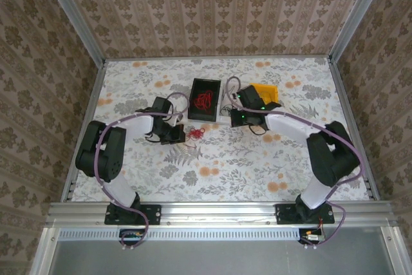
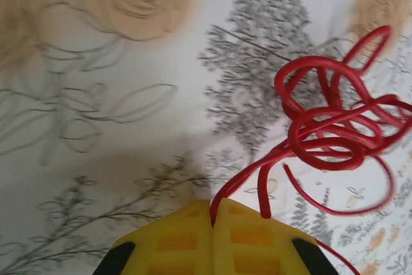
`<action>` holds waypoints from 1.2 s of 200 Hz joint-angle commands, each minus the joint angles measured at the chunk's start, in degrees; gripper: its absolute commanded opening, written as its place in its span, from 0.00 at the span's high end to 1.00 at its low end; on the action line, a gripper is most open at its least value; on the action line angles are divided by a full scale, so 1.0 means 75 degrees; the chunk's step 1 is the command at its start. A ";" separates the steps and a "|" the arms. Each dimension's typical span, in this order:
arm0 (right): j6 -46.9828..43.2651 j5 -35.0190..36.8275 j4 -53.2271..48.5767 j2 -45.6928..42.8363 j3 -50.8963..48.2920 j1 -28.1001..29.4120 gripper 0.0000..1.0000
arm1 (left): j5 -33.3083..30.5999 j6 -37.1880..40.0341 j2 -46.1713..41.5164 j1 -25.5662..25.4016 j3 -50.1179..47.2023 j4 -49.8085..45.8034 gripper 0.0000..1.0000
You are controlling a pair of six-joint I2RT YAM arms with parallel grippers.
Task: Untangle the cables
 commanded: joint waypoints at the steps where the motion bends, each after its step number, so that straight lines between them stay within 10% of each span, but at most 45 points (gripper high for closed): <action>1: 0.0569 0.0690 0.0361 -0.0508 -0.0437 -0.0192 1.00 | -0.0171 -0.0150 0.0038 0.0042 0.0144 -0.0194 1.00; 73: -0.1082 -0.1774 -0.0075 0.1169 0.1218 0.1213 0.64 | 0.0289 0.0164 0.0084 -0.0389 0.0357 -0.0077 1.00; 135: -0.1596 -0.2031 -0.1005 0.3030 0.2851 0.1605 0.60 | 0.0163 0.0179 0.0120 -0.0631 0.0391 -0.0156 1.00; 164: -0.1782 -0.1949 -0.1223 0.3604 0.3353 0.1608 0.63 | 0.0181 0.0245 0.0120 -0.0634 0.0401 -0.0160 1.00; 200: -0.1753 -0.1753 -0.0962 0.3451 0.3140 0.1580 0.96 | 0.0034 0.0168 0.0155 -0.0628 0.0416 -0.0182 1.00; 240: -0.1100 -0.0950 -0.0366 0.2180 0.1895 0.1191 1.00 | -0.0825 -0.0156 0.0245 -0.0414 0.0337 -0.0399 1.00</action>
